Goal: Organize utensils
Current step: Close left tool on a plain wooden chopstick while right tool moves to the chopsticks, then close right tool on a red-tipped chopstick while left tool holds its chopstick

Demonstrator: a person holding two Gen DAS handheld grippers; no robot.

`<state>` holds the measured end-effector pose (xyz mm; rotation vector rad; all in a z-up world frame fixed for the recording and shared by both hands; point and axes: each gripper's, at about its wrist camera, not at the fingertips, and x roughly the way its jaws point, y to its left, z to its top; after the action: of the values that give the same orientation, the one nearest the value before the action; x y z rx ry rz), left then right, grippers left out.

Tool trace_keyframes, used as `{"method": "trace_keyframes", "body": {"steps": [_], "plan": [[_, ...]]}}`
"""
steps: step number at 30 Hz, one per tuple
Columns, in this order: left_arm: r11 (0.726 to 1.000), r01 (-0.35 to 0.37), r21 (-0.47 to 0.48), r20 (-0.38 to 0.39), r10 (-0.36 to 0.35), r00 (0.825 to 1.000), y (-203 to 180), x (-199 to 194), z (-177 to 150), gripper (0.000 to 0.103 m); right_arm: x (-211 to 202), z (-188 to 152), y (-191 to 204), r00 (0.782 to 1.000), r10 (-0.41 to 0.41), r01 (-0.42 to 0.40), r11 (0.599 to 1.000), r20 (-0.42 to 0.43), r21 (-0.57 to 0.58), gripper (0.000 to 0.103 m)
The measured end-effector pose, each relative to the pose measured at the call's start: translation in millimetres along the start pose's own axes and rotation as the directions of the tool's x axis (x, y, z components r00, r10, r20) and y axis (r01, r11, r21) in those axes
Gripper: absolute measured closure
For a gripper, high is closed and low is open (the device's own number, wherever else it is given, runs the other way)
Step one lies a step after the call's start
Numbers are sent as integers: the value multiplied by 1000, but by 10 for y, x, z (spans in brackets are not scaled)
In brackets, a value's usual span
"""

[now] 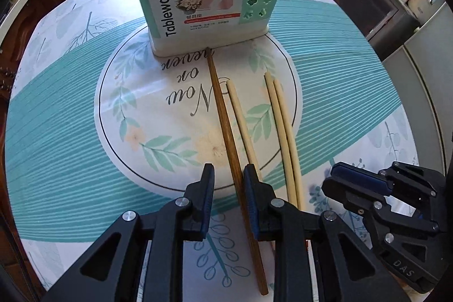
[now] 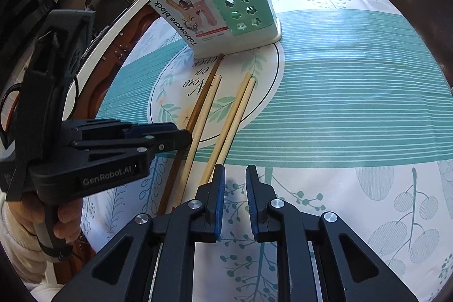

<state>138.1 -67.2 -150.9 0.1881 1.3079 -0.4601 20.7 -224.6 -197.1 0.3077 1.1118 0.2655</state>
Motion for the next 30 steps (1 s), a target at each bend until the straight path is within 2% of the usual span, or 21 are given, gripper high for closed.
{"method": "trace_keyframes", "body": {"steps": [3, 7, 16, 20, 25, 28, 30], "plan": [[998, -35, 43, -43, 36, 998, -51, 38, 87, 83, -8, -7, -25, 1000, 5, -5, 1000, 8, 5, 88], [994, -64, 93, -103, 74, 992, -115, 76, 169, 91, 1, -50, -89, 1000, 11, -11, 1000, 9, 22, 88], [992, -67, 108, -204, 88, 975, -44, 154, 300, 88, 14, -129, -142, 1000, 22, -22, 999, 10, 40, 88], [993, -62, 100, -260, 86, 962, 31, 166, 382, 87, -1, -129, -156, 1000, 27, -28, 998, 14, 48, 88], [993, -59, 104, -297, 88, 951, -5, 228, 507, 86, -2, -134, -172, 1000, 30, -30, 998, 8, 58, 88], [995, -45, 90, -306, 71, 949, 9, 243, 547, 99, 15, -129, -169, 1000, 28, -28, 998, 4, 59, 88], [996, -37, 79, -304, 60, 951, 15, 254, 530, 99, 24, -119, -166, 1000, 27, -27, 998, -3, 62, 88]]}}
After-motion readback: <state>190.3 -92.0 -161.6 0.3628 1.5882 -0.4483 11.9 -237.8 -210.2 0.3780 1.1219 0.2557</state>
